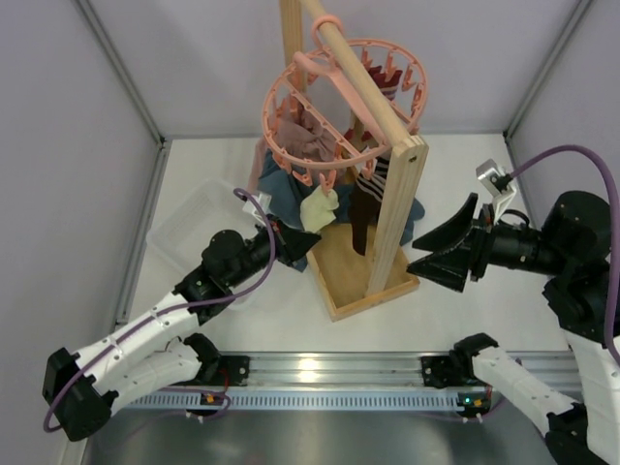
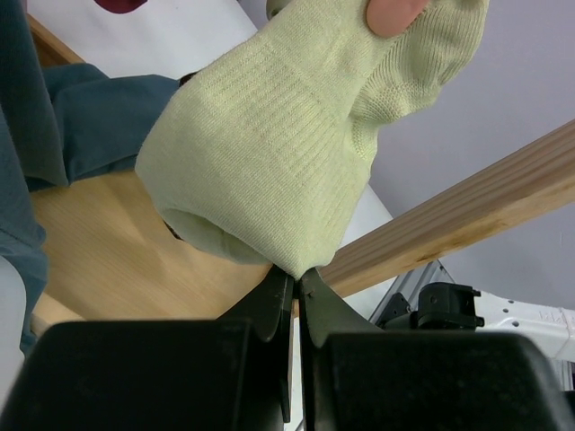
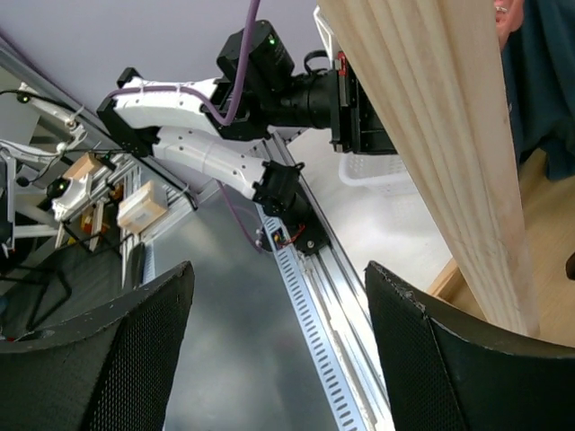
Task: Remove the socks clipped to the hanger
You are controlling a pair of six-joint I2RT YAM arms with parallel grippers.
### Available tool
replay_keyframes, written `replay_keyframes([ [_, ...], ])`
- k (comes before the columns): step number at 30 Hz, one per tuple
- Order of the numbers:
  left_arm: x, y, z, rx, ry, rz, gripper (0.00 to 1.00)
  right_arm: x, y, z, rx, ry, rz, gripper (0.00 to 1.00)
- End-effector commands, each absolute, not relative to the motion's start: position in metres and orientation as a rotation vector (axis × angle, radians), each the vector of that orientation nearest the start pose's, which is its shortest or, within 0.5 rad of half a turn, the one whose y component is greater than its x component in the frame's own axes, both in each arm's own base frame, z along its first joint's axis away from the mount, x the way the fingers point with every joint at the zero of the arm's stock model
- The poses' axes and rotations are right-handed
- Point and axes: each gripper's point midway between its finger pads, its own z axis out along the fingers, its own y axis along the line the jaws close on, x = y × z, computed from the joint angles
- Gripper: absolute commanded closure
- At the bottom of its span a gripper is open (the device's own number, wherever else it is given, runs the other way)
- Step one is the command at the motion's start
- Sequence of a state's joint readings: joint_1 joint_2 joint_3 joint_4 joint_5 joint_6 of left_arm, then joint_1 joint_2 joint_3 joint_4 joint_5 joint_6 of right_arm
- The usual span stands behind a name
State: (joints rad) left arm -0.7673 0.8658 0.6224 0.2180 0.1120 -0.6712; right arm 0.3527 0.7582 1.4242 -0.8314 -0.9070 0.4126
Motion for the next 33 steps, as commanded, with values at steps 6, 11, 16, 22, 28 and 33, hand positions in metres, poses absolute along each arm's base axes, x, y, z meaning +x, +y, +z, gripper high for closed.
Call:
replay_keyframes([
  [6,0.213,-0.274,0.295,0.228,1.675,-1.2,1.0,0.093,0.212,0.46,-0.704,1.678,1.337,0.3],
  [11,0.211,-0.274,0.296,0.246,1.684,-1.198,1.0,0.083,0.235,0.453,-0.714,1.644,1.364,0.31],
  [16,0.207,-0.273,0.294,0.262,1.692,-1.203,1.0,0.085,0.278,0.425,-0.712,1.727,1.16,0.36],
  [22,0.202,-0.271,0.293,0.274,1.705,-1.206,1.0,0.06,0.307,0.424,-0.692,1.671,0.97,0.3],
  [28,0.195,-0.267,0.296,0.28,1.703,-1.221,1.0,0.076,0.318,0.418,-0.59,1.651,0.832,0.28],
  [33,0.189,-0.258,0.294,0.269,1.705,-1.204,1.0,0.102,0.321,0.428,-0.484,1.621,0.637,0.24],
])
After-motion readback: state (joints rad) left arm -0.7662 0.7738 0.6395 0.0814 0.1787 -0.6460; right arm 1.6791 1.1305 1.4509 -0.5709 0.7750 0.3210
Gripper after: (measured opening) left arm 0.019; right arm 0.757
